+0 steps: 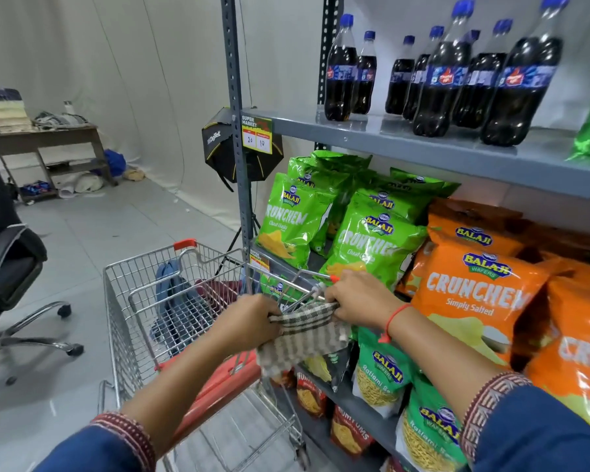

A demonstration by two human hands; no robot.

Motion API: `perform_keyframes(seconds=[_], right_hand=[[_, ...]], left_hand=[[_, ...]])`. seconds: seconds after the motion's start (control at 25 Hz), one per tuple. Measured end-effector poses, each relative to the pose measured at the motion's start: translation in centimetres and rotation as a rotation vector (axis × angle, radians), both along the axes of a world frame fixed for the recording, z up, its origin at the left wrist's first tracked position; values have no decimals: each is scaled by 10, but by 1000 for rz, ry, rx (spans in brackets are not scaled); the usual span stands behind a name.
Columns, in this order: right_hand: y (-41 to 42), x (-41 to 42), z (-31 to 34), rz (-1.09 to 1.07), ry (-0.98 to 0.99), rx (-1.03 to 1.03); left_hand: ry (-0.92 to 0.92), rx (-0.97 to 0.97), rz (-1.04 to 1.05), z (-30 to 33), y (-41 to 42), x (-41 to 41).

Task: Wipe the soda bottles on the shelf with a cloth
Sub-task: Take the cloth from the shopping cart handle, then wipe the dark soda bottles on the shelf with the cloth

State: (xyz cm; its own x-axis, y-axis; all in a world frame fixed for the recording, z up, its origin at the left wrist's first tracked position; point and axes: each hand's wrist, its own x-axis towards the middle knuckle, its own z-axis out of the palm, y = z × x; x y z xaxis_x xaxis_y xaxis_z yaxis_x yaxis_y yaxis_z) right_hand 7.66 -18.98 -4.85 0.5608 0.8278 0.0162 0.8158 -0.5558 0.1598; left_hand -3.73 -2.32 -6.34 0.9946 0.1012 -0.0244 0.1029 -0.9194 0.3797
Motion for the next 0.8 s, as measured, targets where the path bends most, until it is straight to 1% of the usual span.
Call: perform_keyframes(seconds=[0.12, 0.16, 0.24, 0.28, 0.32, 0.4, 0.48, 0.52, 0.6, 0.64, 0.8], right_hand=[[-24, 1, 36, -75, 80, 92], [-32, 2, 49, -88, 162, 137], [-43, -2, 71, -65, 429, 266], [-45, -6, 78, -46, 507, 353], [-45, -11, 84, -35, 513, 449], [-45, -17, 94, -52, 409, 666], [-50, -15, 108, -95, 339, 866], [-53, -11, 117, -111, 309, 938], [-58, 1, 135, -131, 203, 1016], [-60, 8, 144, -134, 144, 1040], [-61, 43, 185, -187, -72, 1216]], left_hand=[[-15, 42, -146, 48, -6, 18], [-11, 62, -203, 63, -11, 25], [6, 85, -313, 91, -25, 39], [8, 90, -351, 104, -32, 46], [-3, 74, -365, 118, -37, 53], [-58, -30, -349, 148, -39, 66], [-191, -206, -314, 184, -36, 83], [-284, -321, -289, 201, -34, 95], [-454, -554, -250, 235, -33, 123], [-523, -624, -244, 251, -37, 138], [-699, -654, -345, 297, -62, 196]])
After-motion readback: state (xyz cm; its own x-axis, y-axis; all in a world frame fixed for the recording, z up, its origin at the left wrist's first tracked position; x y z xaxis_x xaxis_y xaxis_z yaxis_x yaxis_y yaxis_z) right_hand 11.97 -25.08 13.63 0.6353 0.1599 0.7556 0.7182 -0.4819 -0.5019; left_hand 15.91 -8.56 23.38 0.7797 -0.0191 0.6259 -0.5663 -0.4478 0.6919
